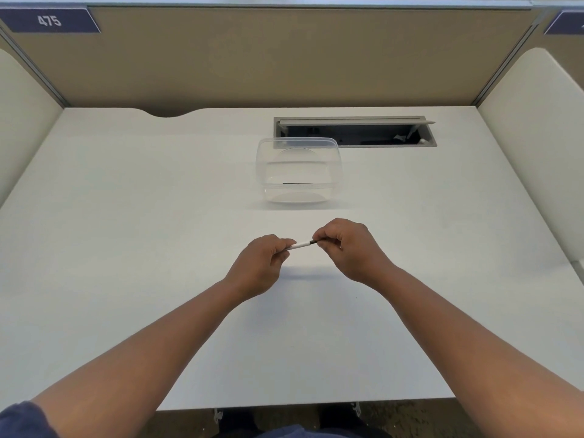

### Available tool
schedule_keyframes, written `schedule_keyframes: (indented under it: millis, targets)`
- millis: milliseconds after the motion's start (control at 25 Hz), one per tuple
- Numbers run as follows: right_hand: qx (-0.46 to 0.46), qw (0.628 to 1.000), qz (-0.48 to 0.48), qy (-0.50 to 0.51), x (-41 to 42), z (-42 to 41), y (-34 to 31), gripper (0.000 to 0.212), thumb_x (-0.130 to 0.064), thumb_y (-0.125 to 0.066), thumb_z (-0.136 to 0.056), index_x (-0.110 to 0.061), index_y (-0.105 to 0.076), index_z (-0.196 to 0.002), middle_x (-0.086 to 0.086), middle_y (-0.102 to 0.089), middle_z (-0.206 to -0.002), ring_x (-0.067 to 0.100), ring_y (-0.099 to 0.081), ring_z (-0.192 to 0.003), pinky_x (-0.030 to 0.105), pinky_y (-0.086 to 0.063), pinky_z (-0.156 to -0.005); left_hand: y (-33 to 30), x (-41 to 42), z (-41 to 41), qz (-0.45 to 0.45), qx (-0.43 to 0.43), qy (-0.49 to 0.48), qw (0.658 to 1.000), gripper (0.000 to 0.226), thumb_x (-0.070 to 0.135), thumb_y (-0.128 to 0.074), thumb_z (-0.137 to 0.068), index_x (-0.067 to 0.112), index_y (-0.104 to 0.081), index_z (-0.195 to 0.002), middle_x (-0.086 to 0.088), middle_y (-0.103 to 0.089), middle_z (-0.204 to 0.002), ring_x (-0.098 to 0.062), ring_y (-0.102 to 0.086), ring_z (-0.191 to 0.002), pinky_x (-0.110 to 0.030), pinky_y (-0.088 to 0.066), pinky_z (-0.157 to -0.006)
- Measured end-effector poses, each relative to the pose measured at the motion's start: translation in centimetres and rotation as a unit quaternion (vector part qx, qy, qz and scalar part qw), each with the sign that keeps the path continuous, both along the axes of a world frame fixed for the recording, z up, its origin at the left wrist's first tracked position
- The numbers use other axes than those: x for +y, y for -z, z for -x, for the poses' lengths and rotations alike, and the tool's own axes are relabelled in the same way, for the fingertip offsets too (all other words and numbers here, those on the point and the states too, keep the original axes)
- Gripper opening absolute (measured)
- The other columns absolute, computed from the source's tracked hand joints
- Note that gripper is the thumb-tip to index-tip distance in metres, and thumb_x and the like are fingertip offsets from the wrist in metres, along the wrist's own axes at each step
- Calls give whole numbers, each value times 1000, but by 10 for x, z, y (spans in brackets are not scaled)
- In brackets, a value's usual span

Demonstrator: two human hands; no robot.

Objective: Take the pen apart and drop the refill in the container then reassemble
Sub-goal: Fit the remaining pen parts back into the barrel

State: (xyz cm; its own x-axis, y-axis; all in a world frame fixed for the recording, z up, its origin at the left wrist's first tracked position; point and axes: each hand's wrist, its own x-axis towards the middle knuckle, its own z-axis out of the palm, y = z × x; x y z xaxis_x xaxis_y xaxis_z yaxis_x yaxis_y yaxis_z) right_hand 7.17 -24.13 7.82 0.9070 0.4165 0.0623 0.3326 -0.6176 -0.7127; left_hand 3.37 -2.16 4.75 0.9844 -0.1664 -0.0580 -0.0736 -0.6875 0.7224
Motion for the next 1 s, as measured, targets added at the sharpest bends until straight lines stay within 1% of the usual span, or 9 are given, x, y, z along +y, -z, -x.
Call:
schedule_keyframes:
  millis: [120, 240, 320, 400, 480, 640, 840, 920, 1000]
  targets:
    - [33, 999, -6, 6, 4, 2, 3, 14, -7, -65, -94, -14, -77, -97, 3, -70, -85, 13, -59, -75, 26, -47, -69, -5, -4, 0, 1, -2, 16, 1000, 26, 23, -54, -102, 29, -70, -122, 3, -62, -86, -17, -56, -87, -40, -51, -77]
    - [60, 998, -24, 9, 4, 2, 5, 10, -12, -68, -93, -18, -76, -90, 3, -67, -72, 7, -49, -61, 21, -42, -60, -7, -3, -2, -22, 15, 40, 999, 23, 40, -48, -103, 43, -67, -117, 10, -54, -78, -5, -53, -82, -34, -48, -71]
    - [96, 993, -62, 22, 3, 3, 4, 6, -13, -72, -91, -18, -74, -91, -2, -69, -71, 3, -54, -61, 17, -45, -61, -8, -2, -2, -24, 20, 48, 998, 21, 44, -47, -102, 39, -67, -105, 10, -52, -75, -5, -53, -78, -34, -47, -67]
    - [140, 984, -107, 36, 2, 4, 4, 14, -8, -73, -90, -20, -73, -97, -11, -74, -81, -2, -67, -74, 12, -50, -71, -9, -2, -3, -5, 22, 43, 999, 23, 42, -48, -103, 31, -64, -90, 8, -54, -74, -9, -52, -75, -36, -46, -66]
    - [150, 980, -120, 50, 1, 5, 5, 19, -4, -72, -90, -21, -73, -99, -12, -76, -87, -1, -71, -81, 13, -52, -76, -10, -3, -5, 5, 31, 37, 999, 27, 40, -49, -103, 25, -61, -84, 3, -57, -76, -16, -53, -76, -42, -48, -69]
    - [113, 984, -123, 66, 0, 5, 7, 14, -7, -74, -88, -19, -75, -94, -13, -73, -80, -1, -64, -69, 11, -47, -67, -12, -4, -7, 7, 47, 36, 998, 33, 45, -48, -103, 22, -62, -84, 0, -59, -77, -21, -53, -76, -47, -50, -70]
    - [32, 997, -67, 23, 0, 5, 10, 11, -7, -71, -90, -14, -76, -97, -6, -70, -81, 1, -59, -75, 8, -42, -68, -9, -4, -9, -2, 60, 40, 997, 38, 50, -44, -103, 21, -55, -81, 9, -47, -64, -13, -41, -62, -33, -38, -60]
    - [1, 999, -52, 3, -1, 4, 10, 9, -7, -69, -92, -13, -74, -96, -4, -68, -81, -1, -57, -75, 9, -40, -68, -7, -4, -10, -7, 68, 38, 997, 38, 51, -44, -102, 22, -55, -81, 8, -46, -63, -13, -40, -60, -33, -37, -59]
    - [-22, 999, -38, -7, 0, 4, 11, 8, -8, -67, -93, -12, -73, -95, -2, -67, -80, 3, -54, -73, 15, -41, -67, -6, -4, -12, -13, 73, 33, 997, 38, 52, -45, -102, 22, -59, -83, 2, -48, -64, -14, -41, -60, -33, -37, -59]
